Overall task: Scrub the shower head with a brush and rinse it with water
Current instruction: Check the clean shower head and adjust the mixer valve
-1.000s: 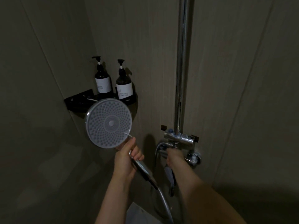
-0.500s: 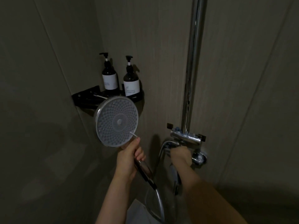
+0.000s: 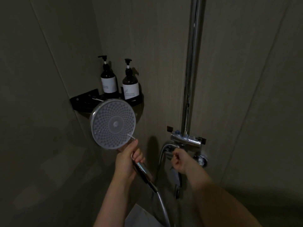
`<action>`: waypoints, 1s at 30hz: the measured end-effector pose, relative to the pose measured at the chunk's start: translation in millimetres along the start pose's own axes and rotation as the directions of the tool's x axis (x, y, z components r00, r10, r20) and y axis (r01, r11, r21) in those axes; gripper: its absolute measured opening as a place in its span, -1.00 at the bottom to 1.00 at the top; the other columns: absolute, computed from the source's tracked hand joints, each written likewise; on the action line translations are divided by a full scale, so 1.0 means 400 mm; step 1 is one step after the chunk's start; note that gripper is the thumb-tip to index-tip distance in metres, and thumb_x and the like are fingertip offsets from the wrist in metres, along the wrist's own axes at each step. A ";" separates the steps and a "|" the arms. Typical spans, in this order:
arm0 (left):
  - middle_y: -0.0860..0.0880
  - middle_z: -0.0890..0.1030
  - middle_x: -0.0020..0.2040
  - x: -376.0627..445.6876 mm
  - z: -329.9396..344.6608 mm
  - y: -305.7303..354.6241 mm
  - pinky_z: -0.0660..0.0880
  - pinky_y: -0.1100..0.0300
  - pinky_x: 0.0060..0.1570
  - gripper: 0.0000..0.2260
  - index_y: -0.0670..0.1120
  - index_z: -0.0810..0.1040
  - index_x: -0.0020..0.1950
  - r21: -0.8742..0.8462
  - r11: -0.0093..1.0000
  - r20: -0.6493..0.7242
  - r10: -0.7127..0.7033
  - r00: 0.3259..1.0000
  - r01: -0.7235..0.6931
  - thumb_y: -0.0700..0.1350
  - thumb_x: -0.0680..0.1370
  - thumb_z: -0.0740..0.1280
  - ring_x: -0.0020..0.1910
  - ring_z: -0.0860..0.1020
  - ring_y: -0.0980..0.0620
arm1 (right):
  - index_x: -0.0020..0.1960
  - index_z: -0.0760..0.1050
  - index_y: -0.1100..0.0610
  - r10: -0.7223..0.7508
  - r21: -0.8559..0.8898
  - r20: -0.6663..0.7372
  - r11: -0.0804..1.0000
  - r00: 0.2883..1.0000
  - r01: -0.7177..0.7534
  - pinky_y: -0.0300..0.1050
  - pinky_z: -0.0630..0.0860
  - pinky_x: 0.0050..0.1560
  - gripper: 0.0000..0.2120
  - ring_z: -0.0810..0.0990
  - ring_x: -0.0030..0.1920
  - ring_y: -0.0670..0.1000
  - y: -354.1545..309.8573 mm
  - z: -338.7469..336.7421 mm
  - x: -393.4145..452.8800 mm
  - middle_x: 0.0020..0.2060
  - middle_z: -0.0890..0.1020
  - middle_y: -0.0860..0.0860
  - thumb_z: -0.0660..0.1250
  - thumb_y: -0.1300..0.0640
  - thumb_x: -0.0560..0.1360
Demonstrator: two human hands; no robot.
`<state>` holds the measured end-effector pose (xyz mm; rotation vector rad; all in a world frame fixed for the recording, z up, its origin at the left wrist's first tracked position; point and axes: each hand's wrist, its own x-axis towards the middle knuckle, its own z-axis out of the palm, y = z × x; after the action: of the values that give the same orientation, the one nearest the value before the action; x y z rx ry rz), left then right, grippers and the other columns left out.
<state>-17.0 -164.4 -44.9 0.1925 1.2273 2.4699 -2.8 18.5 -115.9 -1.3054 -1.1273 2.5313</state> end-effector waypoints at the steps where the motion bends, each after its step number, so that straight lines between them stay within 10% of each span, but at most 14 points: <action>1: 0.07 0.20 -0.65 0.001 0.003 0.001 0.21 0.36 -0.63 -0.50 -0.01 0.28 -0.59 -0.001 1.000 0.002 -0.002 1.000 0.002 -0.23 0.57 0.15 -0.70 0.18 0.17 | -0.25 0.38 0.16 -0.041 -0.139 -0.062 0.990 0.997 0.032 -0.40 0.19 -0.73 -0.83 0.32 -0.58 -0.09 -0.004 0.001 -0.003 -0.54 0.39 0.03 0.21 0.19 0.53; 4: 0.07 0.21 -0.64 0.002 0.017 -0.001 0.21 0.35 -0.63 -0.53 -0.01 0.27 -0.56 -0.014 1.000 0.018 0.004 1.000 -0.004 -0.24 0.57 0.15 -0.69 0.18 0.17 | -0.05 0.54 0.21 -0.381 -0.693 -0.199 0.706 0.903 0.145 -0.30 0.36 -0.44 -0.78 0.52 -0.31 0.05 0.001 0.004 -0.010 -0.23 0.58 0.13 0.25 0.05 0.52; 7: 0.07 0.20 -0.65 0.000 0.028 -0.008 0.21 0.37 -0.63 -0.53 -0.01 0.27 -0.56 -0.023 1.000 0.025 0.003 1.000 -0.003 -0.24 0.57 0.15 -0.70 0.18 0.17 | 0.18 0.50 0.26 -0.515 -0.816 -0.151 0.547 0.844 0.187 -0.18 0.41 -0.08 -0.66 0.57 0.10 0.11 0.014 0.014 -0.016 0.12 0.59 0.17 0.09 0.07 0.61; 9: 0.07 0.20 -0.65 0.000 0.028 -0.009 0.22 0.38 -0.63 -0.53 -0.02 0.27 -0.56 -0.025 1.000 0.028 0.001 1.000 0.000 -0.23 0.57 0.15 -0.70 0.18 0.16 | 0.25 0.45 0.28 -0.512 -0.794 -0.166 0.577 0.843 0.194 -0.12 0.45 0.06 -0.63 0.53 0.19 0.15 0.015 0.020 -0.022 0.18 0.56 0.21 0.02 0.10 0.63; 13: 0.07 0.21 -0.65 0.002 0.013 -0.007 0.20 0.36 -0.63 -0.51 -0.02 0.28 -0.58 -0.006 1.000 0.025 0.011 1.000 -0.011 -0.23 0.57 0.15 -0.69 0.18 0.17 | 0.22 0.45 0.36 -0.307 -0.384 -0.255 0.902 0.917 0.196 -0.16 0.36 -0.40 -0.54 0.50 -0.31 0.09 0.032 0.035 -0.012 -0.23 0.52 0.16 0.09 -0.02 0.61; 21: 0.08 0.22 -0.64 0.001 -0.009 0.011 0.21 0.38 -0.60 -0.51 0.01 0.32 -0.59 0.004 0.999 0.019 0.043 0.999 -0.043 -0.23 0.57 0.15 -0.69 0.19 0.17 | 0.21 0.48 0.32 -0.534 -0.691 -0.254 0.683 0.806 0.236 -0.07 0.45 0.02 -0.53 0.54 0.17 0.19 0.051 0.029 -0.032 0.14 0.58 0.25 0.00 -0.01 0.64; 27: 0.07 0.21 -0.65 -0.006 -0.012 0.003 0.19 0.36 -0.62 -0.52 0.00 0.28 -0.58 0.010 1.000 -0.001 0.029 1.000 -0.029 -0.24 0.57 0.16 -0.70 0.18 0.17 | 0.35 0.33 0.25 -0.296 -0.097 -0.326 0.955 0.898 0.280 -0.08 0.47 0.03 -0.58 0.53 0.19 0.21 0.048 0.049 -0.019 0.20 0.49 0.29 -0.09 0.04 0.65; 30: 0.07 0.21 -0.65 -0.008 -0.019 0.003 0.18 0.35 -0.63 -0.51 -0.02 0.30 -0.59 0.014 1.000 -0.005 0.025 1.000 -0.025 -0.24 0.57 0.15 -0.70 0.18 0.17 | -0.19 0.38 0.21 -0.112 0.424 -0.211 0.884 0.971 0.194 -0.38 0.26 -0.63 -0.54 0.46 -0.65 -0.02 0.056 0.053 -0.007 -0.38 0.39 0.11 -0.04 -0.12 0.62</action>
<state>-16.6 -171.8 -48.5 0.2061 1.2518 2.4852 -11.1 -10.8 -120.7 -1.2316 -0.5440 2.3066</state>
